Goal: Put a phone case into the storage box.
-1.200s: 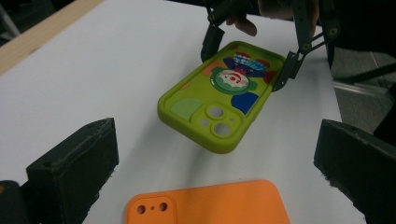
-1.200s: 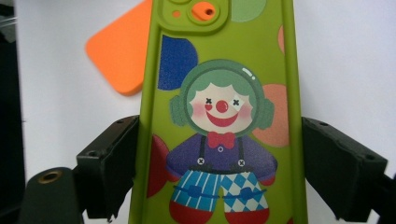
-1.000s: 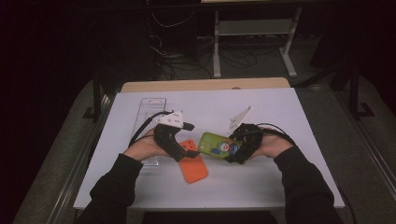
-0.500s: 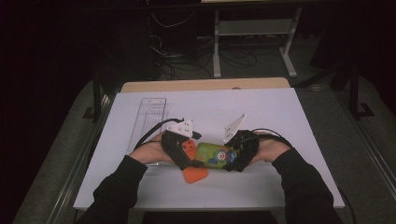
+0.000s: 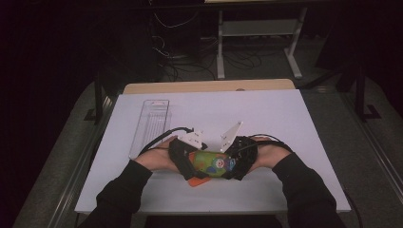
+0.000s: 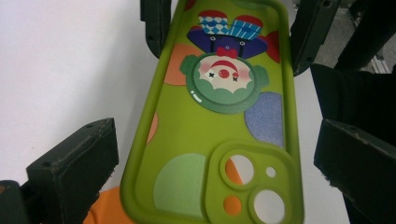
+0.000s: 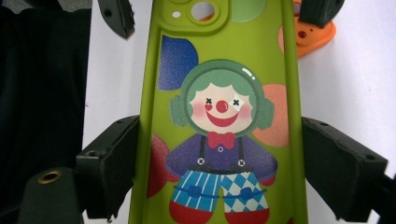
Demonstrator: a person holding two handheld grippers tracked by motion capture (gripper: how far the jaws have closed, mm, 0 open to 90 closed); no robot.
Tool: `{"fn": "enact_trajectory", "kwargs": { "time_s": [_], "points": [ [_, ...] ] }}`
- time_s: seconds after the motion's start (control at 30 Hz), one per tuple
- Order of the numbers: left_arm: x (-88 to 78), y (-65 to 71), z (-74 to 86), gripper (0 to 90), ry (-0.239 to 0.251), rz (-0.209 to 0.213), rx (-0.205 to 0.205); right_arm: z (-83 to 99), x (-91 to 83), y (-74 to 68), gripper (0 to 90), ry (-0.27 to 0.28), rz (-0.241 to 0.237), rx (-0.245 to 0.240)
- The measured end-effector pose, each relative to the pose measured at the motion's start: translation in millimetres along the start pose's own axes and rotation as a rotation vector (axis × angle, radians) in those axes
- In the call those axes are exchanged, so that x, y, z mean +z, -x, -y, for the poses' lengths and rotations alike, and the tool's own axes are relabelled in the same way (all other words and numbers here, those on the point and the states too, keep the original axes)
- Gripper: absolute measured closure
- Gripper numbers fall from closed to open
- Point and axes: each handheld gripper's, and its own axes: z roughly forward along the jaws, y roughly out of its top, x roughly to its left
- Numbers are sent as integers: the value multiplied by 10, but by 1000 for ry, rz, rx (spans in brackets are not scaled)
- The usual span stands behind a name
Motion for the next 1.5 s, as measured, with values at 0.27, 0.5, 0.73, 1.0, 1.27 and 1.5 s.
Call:
{"fn": "enact_trajectory", "kwargs": {
  "time_s": [0.27, 0.5, 0.73, 1.0, 1.27, 1.5],
  "points": [
    [61, 24, -7, 0, -39, 13, 27, -44, -5, -36, 151, 4, -3, -9],
    [54, 20, -5, 89, -35, 8, 38, -64, 8, -51, 151, 2, -2, -15],
    [57, 25, 0, 123, -45, 22, 45, -72, 10, -73, 151, -9, -2, -10],
    [66, 40, 6, 150, -63, 38, 38, -79, 43, -70, 149, -2, -2, -50],
    [33, 43, 2, 156, -60, 30, 33, -68, 39, -45, 121, 23, -6, -15],
    [12, 15, 18, 156, -67, 5, -1, -3, -58, 24, 43, 65, 19, 55]
  ]
}}
